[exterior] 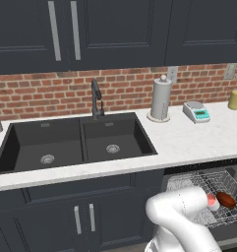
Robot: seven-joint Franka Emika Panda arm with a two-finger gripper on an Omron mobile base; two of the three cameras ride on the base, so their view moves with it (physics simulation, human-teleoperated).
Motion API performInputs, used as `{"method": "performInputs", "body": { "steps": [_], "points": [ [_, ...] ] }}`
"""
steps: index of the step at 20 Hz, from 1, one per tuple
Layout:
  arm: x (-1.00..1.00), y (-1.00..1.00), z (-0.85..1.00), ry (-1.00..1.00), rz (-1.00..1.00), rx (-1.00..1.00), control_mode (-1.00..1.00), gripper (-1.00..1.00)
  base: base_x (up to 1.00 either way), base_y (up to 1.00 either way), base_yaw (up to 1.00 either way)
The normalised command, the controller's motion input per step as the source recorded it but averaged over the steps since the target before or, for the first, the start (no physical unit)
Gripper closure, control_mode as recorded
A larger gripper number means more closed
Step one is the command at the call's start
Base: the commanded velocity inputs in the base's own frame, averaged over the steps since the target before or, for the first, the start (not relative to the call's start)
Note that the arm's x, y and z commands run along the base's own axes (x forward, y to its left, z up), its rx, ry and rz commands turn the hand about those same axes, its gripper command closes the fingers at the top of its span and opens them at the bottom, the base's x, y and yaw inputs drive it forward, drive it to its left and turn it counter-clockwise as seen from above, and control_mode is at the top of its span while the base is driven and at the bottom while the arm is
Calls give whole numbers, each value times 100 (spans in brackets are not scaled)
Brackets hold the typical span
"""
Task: Pick up the cup and bowl from the counter, place them in the dishwasher, and close the dishwasher door.
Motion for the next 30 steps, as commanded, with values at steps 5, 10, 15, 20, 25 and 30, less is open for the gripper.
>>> {"method": "performInputs", "body": {
  "steps": [5, 10, 15, 20, 25, 30],
  "points": [
    [0, -30, -41, 0, 0, 0, -100, -100, 0, 0, 0],
    [0, -26, -69, 0, 0, 0, -100, -100, 0, 0, 0],
    [21, -3, -67, -3, 0, 0, -100, -100, 0, 0, 0],
    [66, 1, -57, -10, 3, 1, -100, -100, 0, 0, 0],
    [99, 5, -37, -11, 3, 0, -100, -100, 0, 0, 0],
    [100, 7, -16, -12, 3, 0, -100, -100, 0, 0, 0]
  ]
}}
